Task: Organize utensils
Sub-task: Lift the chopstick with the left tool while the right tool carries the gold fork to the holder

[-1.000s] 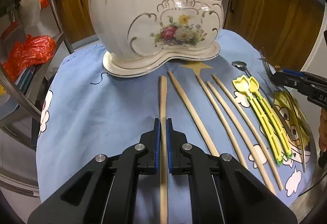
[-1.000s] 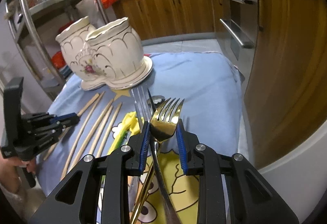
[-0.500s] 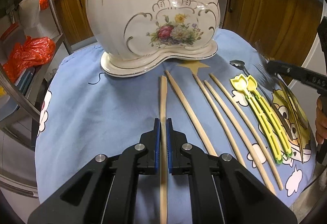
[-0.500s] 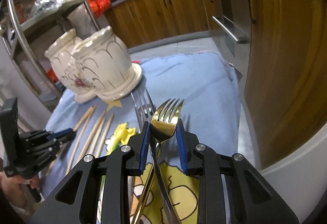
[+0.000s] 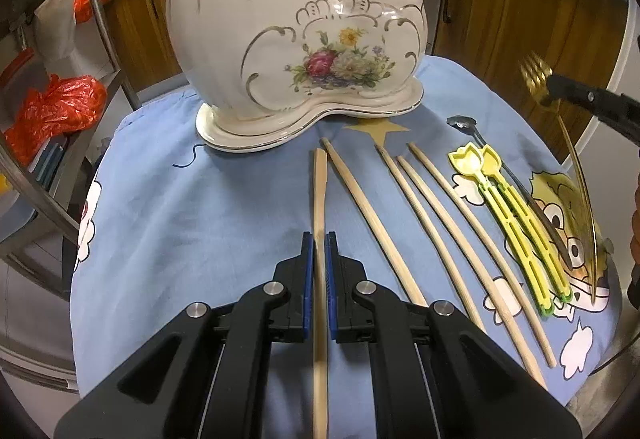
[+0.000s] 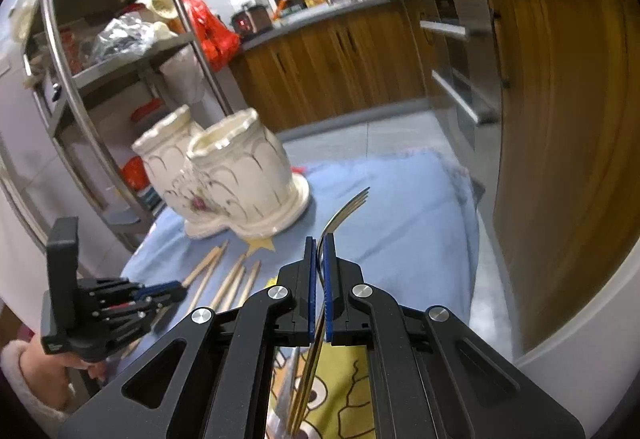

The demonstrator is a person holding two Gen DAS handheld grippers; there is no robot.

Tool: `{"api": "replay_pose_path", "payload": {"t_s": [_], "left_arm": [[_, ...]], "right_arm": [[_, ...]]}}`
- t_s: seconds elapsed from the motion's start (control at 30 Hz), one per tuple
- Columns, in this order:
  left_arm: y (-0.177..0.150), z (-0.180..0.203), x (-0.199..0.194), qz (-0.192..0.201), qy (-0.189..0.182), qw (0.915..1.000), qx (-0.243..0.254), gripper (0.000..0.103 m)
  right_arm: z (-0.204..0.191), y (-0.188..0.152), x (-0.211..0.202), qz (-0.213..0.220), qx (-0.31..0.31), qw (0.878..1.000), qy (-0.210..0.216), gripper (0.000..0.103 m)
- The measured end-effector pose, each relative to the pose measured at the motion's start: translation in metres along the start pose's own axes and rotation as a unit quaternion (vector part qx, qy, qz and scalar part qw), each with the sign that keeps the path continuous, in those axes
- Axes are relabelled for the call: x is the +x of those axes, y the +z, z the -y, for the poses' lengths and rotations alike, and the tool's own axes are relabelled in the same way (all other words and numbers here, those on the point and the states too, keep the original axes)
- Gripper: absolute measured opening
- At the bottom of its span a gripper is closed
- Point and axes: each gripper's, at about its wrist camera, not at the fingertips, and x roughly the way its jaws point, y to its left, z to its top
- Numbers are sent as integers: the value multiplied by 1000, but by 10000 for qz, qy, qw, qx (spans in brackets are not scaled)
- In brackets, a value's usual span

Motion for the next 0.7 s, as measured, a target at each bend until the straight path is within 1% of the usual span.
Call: {"api": "replay_pose_path", "payload": {"t_s": [0.13, 0.27, 0.37, 0.47, 0.53, 0.63, 0.7], "left_arm": [[1, 2, 2, 31, 81, 9999, 67, 5], [-2, 8, 1, 85, 117, 9998, 141, 5], [-4, 6, 0, 113, 38, 9999, 125, 5], [-3, 1, -4, 174, -32, 9998, 93, 5], [-5, -2, -10, 276, -90, 9996, 71, 5], [-7, -8, -22, 488, -187, 9986, 20, 5], [-8, -11, -34, 789, -298, 9964, -38, 5]], "right_arm": [[-2, 8, 15, 36, -56, 9999, -148, 3], [-1, 12, 32, 41, -11, 10000, -89, 3], [-5, 13, 35, 38, -64, 10000, -16, 3], [-16, 16, 21, 222, -235, 9995, 55, 3], [-26, 16, 10, 376, -507, 9980, -18, 3], [-40, 16, -11, 667, -821, 9943, -95, 3], [-50, 17, -25, 902, -1010, 9907, -155, 3]]}}
